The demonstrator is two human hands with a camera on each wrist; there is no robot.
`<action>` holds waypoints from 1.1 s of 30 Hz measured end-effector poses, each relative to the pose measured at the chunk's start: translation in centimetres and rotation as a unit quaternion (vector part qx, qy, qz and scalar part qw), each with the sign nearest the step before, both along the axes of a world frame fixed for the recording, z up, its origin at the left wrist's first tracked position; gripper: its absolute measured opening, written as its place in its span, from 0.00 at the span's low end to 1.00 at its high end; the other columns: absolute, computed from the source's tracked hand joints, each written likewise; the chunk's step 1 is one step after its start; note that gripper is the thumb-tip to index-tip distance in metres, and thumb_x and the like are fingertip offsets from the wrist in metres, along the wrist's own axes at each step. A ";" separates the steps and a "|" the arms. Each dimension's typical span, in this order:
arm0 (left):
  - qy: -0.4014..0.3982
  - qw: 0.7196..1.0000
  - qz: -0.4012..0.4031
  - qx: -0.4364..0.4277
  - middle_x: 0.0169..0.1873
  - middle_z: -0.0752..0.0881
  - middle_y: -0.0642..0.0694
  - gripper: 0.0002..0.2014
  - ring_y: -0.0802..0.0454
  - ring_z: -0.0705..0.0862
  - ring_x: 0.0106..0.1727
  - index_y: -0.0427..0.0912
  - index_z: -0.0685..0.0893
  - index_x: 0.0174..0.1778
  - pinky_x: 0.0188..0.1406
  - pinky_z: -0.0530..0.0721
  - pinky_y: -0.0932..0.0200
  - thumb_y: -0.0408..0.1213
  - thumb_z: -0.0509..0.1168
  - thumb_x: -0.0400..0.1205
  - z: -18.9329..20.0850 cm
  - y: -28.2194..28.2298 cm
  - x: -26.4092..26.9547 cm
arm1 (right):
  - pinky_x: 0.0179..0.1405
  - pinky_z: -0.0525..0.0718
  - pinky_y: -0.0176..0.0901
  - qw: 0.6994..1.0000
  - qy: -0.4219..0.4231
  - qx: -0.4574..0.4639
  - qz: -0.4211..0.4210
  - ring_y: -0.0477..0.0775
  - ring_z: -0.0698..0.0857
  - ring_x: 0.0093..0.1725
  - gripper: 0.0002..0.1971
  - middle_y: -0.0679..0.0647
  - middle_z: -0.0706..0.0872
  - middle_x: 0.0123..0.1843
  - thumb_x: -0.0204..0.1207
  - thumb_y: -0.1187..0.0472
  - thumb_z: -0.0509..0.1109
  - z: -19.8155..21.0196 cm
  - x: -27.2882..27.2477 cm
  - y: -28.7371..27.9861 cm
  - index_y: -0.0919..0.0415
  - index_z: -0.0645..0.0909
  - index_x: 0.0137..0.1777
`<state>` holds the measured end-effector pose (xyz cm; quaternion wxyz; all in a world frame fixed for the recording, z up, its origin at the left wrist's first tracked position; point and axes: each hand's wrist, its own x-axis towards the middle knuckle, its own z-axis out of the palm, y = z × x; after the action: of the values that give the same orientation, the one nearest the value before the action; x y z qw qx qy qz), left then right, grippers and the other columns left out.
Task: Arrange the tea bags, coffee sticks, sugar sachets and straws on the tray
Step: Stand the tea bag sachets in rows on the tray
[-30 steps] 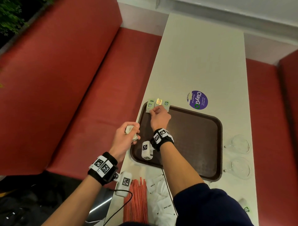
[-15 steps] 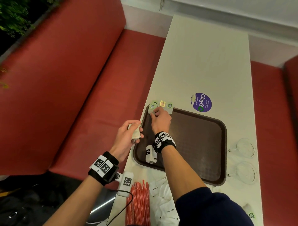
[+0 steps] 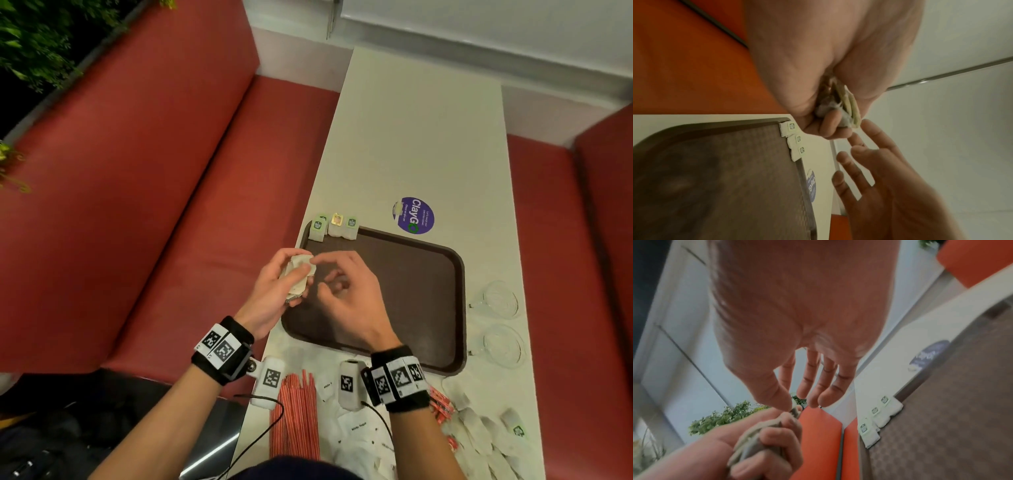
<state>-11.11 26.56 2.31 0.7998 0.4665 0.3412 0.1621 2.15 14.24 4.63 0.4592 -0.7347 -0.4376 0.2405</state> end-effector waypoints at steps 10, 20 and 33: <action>0.019 0.996 -0.063 0.059 0.39 0.85 0.42 0.17 0.51 0.76 0.31 0.33 0.82 0.65 0.25 0.69 0.63 0.46 0.68 0.92 3.6 -4.2 -2.7 | 0.49 0.90 0.54 0.994 -0.034 0.076 -0.066 0.53 0.91 0.52 0.05 0.42 0.91 0.60 0.83 0.59 0.84 1.7 -2.1 -5.1 0.51 0.93 0.56; -0.006 0.991 -0.106 0.079 0.38 0.83 0.40 0.22 0.52 0.73 0.29 0.29 0.81 0.67 0.26 0.67 0.61 0.49 0.64 0.93 5.3 -6.9 -4.0 | 0.58 0.92 0.52 0.992 0.023 0.092 -0.082 0.51 0.93 0.57 0.02 0.43 0.94 0.55 0.86 0.60 0.80 4.2 -3.2 -7.6 0.54 0.90 0.55; -0.008 0.982 -0.102 0.160 0.38 0.85 0.43 0.09 0.53 0.80 0.35 0.47 0.89 0.63 0.29 0.75 0.63 0.46 0.70 0.91 4.9 -7.3 -3.0 | 0.48 0.94 0.51 0.970 0.132 0.123 -0.160 0.56 0.94 0.53 0.02 0.51 0.95 0.52 0.89 0.61 0.76 4.6 -2.1 -7.4 0.56 0.88 0.58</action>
<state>-14.14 19.29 7.21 0.7299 0.6194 0.2552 0.1357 0.05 6.84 9.25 0.6321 -0.6951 -0.2756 0.2034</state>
